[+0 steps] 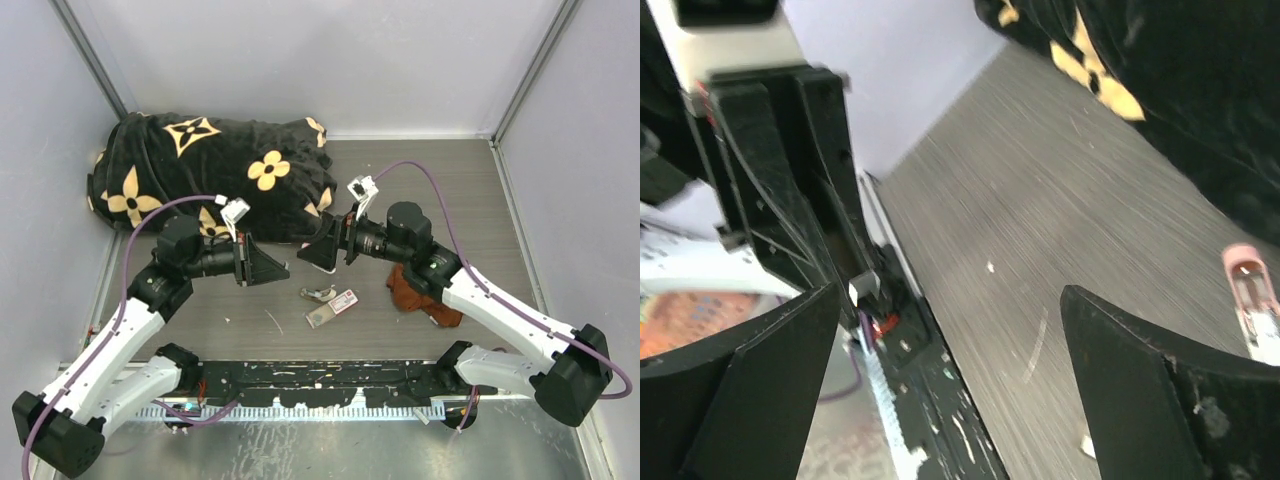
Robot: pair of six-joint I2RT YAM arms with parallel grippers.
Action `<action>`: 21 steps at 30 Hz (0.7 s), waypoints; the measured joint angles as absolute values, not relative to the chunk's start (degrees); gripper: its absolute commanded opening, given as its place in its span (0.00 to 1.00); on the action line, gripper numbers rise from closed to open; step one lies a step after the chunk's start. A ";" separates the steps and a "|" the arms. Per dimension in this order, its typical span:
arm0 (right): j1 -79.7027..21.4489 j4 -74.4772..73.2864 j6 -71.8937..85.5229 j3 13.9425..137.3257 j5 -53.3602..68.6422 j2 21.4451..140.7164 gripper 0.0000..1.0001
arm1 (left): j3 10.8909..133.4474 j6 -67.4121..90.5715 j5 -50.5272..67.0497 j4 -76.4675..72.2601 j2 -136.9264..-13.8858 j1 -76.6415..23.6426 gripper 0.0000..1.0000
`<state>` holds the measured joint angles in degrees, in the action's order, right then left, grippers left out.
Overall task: Load the staples into the stapler
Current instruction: Pick up the staple from the center of the board.
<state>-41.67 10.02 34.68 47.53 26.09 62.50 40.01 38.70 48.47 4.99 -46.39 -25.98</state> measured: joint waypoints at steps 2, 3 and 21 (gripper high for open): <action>-41.67 4.32 31.18 49.34 26.02 62.50 1.00 | 42.52 32.95 48.88 10.52 -47.66 -26.57 0.00; -41.67 1.45 29.15 50.02 26.04 62.50 1.00 | 43.35 30.50 48.75 12.82 -48.31 -27.05 0.00; -41.67 -11.84 25.06 49.67 27.24 60.36 0.73 | 50.04 1.96 26.13 29.87 -55.13 -50.61 0.00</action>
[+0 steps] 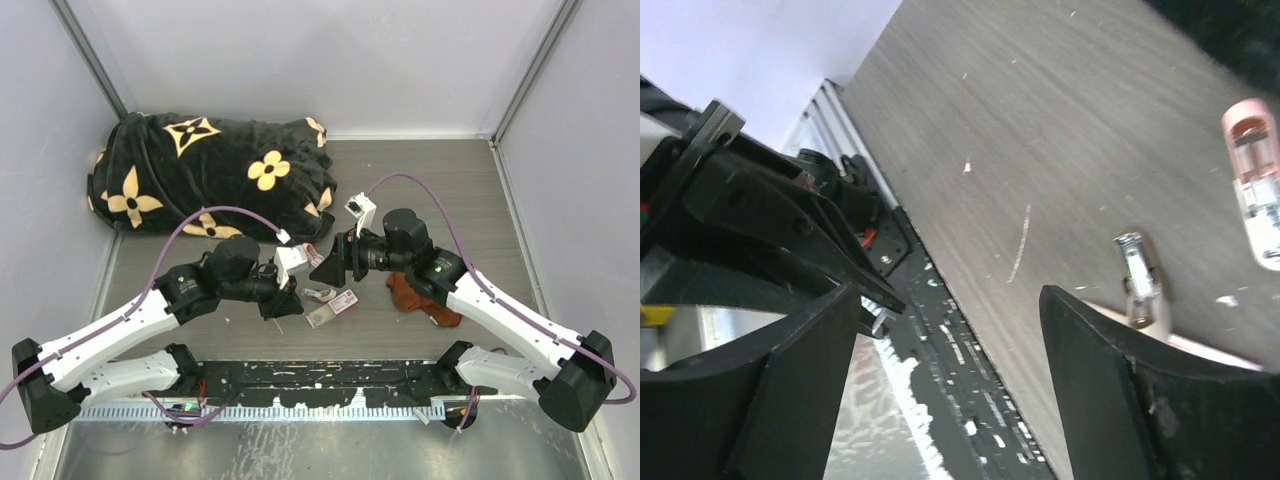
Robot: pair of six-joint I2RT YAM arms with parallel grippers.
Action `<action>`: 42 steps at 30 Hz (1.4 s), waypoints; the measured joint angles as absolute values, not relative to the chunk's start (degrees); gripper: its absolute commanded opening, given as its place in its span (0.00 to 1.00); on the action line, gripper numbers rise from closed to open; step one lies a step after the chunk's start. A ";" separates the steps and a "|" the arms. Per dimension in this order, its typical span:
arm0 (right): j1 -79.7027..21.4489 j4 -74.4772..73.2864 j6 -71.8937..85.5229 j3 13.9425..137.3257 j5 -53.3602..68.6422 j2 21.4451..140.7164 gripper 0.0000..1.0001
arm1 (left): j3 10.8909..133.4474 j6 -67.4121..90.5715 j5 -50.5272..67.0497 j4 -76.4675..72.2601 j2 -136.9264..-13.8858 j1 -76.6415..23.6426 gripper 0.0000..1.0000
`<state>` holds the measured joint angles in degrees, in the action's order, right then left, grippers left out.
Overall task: Load the staples into the stapler
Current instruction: Pick up the staple from the center of the board.
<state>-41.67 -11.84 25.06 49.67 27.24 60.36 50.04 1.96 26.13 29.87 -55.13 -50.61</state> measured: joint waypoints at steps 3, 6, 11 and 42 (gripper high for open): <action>-41.67 -7.14 31.51 45.84 29.85 60.31 0.61 | 50.04 -0.21 22.02 30.89 -55.13 -53.82 0.00; -42.15 -4.51 36.82 41.50 31.73 60.31 0.50 | 50.04 -1.65 19.09 31.38 -55.16 -55.20 0.00; -45.78 -3.11 41.87 39.75 31.99 60.34 0.42 | 50.04 -2.70 16.93 31.59 -55.51 -56.25 0.00; -50.37 -1.45 44.56 40.73 29.52 64.95 0.15 | 50.09 -3.92 14.48 32.05 -57.52 -58.87 0.00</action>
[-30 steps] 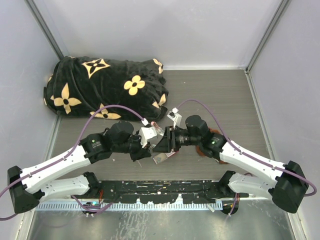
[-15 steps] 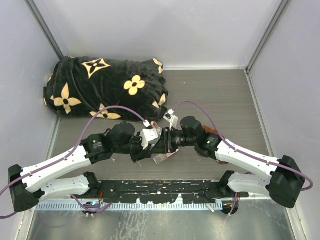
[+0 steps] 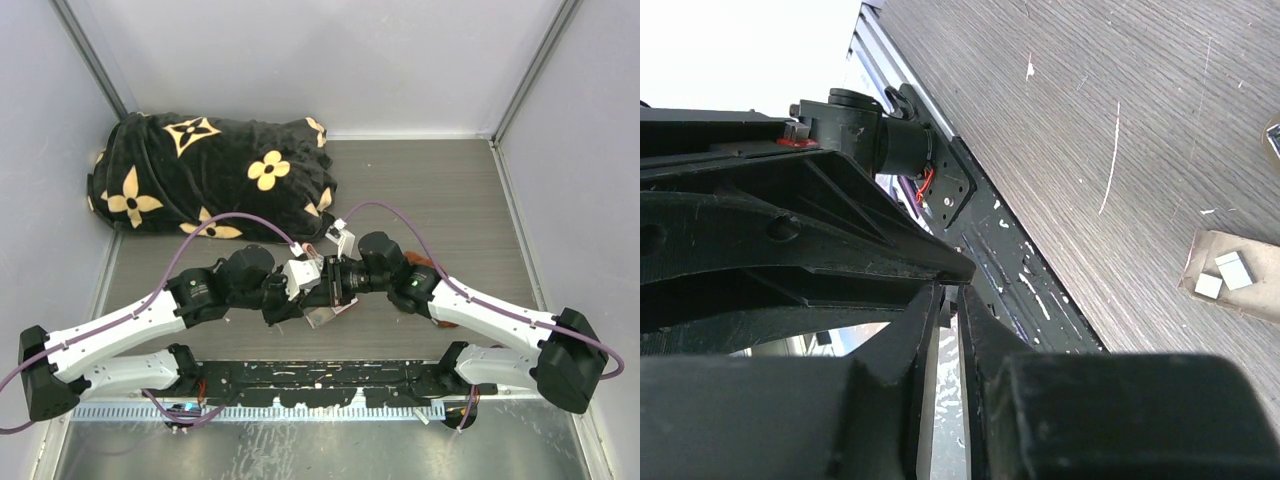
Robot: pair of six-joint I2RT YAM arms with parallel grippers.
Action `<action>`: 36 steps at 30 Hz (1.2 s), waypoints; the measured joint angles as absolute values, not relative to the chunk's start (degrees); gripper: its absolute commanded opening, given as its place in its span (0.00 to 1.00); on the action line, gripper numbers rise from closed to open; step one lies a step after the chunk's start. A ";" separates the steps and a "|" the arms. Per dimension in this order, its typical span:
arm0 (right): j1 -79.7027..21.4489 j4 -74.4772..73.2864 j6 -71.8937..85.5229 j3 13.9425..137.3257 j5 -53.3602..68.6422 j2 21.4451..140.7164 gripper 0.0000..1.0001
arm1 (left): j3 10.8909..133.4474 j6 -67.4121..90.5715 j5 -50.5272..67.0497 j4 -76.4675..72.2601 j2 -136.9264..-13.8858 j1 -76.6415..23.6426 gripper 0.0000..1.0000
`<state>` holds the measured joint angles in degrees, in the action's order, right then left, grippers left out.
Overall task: Load the staples into the stapler
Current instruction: Pick up the staple from the center of the board.
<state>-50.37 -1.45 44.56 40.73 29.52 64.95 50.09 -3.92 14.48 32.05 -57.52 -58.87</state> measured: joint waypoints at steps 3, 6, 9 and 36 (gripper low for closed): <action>-50.41 -1.58 44.64 40.73 29.39 65.19 0.13 | 50.09 -3.92 14.00 32.23 -57.63 -58.89 0.00; -50.52 -1.83 44.97 40.73 28.99 65.30 0.11 | 50.09 -3.92 13.65 32.34 -57.84 -59.00 0.09; -50.61 -1.85 45.30 40.73 28.49 65.30 0.09 | 50.11 -3.92 13.23 32.38 -57.87 -59.13 0.27; -47.42 -1.32 47.51 37.60 15.27 62.13 0.00 | 40.75 20.56 9.69 16.93 -54.00 -39.33 0.87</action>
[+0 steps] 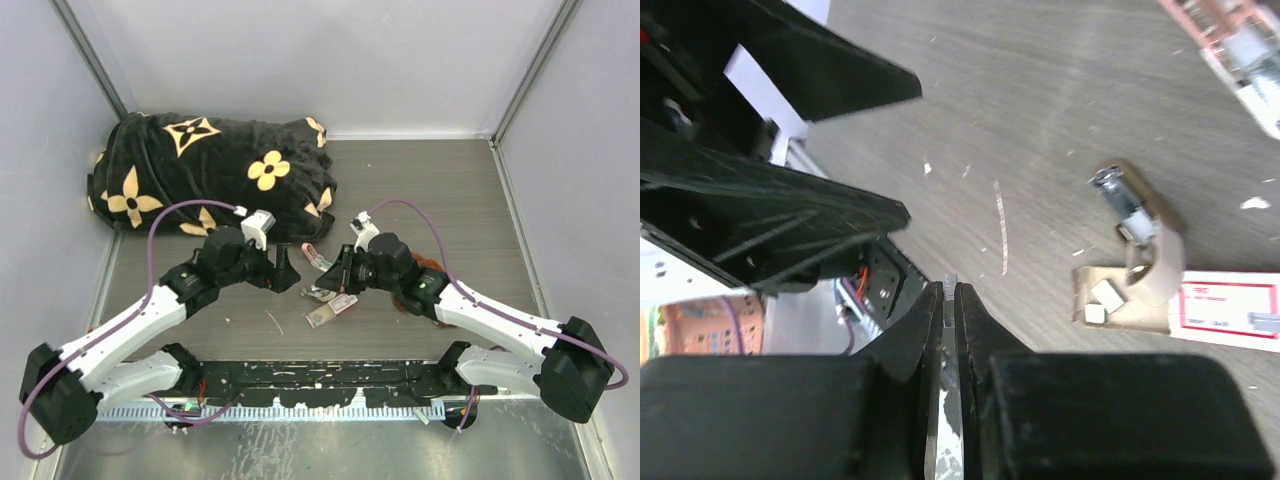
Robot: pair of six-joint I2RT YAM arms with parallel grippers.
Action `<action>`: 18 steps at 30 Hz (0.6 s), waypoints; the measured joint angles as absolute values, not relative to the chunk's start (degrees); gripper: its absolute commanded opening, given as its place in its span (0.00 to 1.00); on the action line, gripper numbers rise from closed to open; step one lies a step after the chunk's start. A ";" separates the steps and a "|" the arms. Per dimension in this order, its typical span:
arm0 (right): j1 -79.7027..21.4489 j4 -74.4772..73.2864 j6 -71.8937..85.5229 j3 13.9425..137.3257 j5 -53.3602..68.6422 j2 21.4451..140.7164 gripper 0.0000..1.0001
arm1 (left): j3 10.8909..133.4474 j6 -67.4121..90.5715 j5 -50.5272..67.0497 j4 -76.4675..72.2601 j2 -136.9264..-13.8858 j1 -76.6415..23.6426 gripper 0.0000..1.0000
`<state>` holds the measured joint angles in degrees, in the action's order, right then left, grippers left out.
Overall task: Load the staples into the stapler
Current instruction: Pick up the staple from the center of the board.
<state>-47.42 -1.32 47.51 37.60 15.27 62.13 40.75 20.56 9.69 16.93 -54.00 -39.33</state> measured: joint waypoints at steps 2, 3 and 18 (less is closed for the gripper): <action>-46.59 -1.34 47.35 37.21 13.76 62.08 0.00 | 39.31 23.31 11.09 13.63 -57.74 -38.63 0.87; -46.22 -1.32 47.31 37.04 13.28 62.06 0.00 | 39.13 24.47 11.86 12.12 -59.94 -38.61 0.87; -44.66 -2.11 46.94 35.07 7.94 59.44 0.00 | 39.13 29.41 17.23 -4.73 -79.72 -36.95 0.76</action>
